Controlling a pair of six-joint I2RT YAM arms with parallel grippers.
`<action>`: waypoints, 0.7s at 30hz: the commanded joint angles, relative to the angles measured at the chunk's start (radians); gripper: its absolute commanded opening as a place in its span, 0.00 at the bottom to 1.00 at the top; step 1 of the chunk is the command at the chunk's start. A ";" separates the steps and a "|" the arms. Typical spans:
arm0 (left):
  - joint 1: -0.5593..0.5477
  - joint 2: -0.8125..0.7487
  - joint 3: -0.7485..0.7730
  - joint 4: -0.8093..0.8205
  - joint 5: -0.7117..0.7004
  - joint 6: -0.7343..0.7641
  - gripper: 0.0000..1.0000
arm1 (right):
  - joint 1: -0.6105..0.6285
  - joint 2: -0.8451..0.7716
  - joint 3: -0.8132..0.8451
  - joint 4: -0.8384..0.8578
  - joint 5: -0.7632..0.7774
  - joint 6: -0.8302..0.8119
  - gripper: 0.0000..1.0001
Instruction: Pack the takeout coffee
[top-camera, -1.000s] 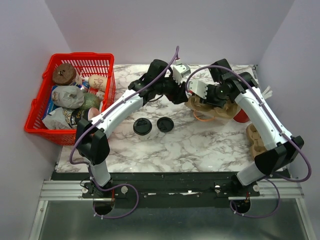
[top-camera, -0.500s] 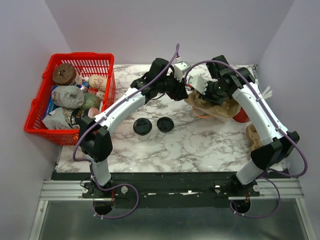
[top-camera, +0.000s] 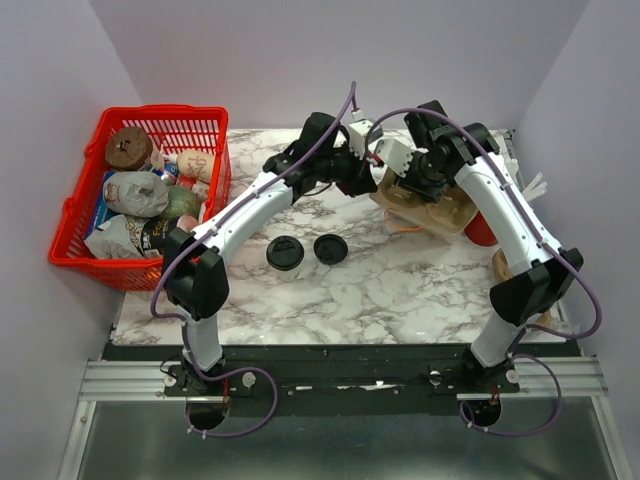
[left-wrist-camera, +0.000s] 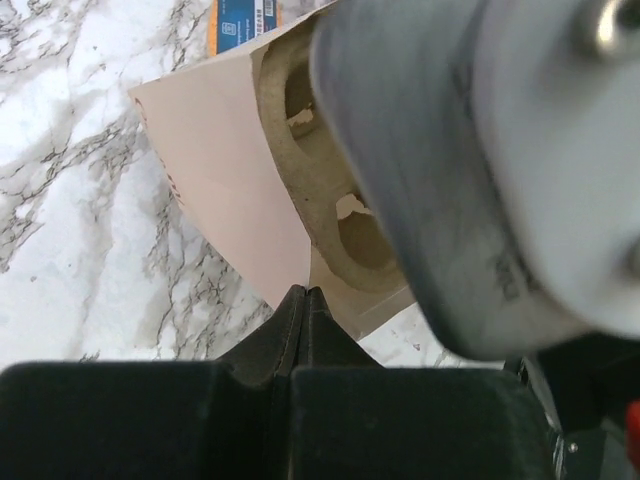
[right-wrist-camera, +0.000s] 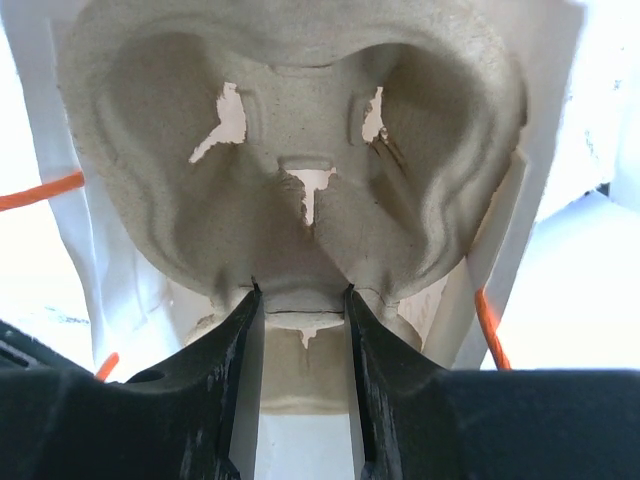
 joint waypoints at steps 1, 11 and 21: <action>-0.001 -0.053 0.014 0.021 0.045 -0.033 0.00 | -0.003 0.071 0.104 -0.139 0.089 0.081 0.01; 0.022 -0.133 -0.047 0.012 0.013 -0.134 0.00 | 0.035 0.034 0.090 -0.182 0.114 0.069 0.01; 0.039 -0.181 -0.103 0.002 -0.015 -0.169 0.00 | 0.043 -0.016 -0.037 -0.184 0.028 0.098 0.01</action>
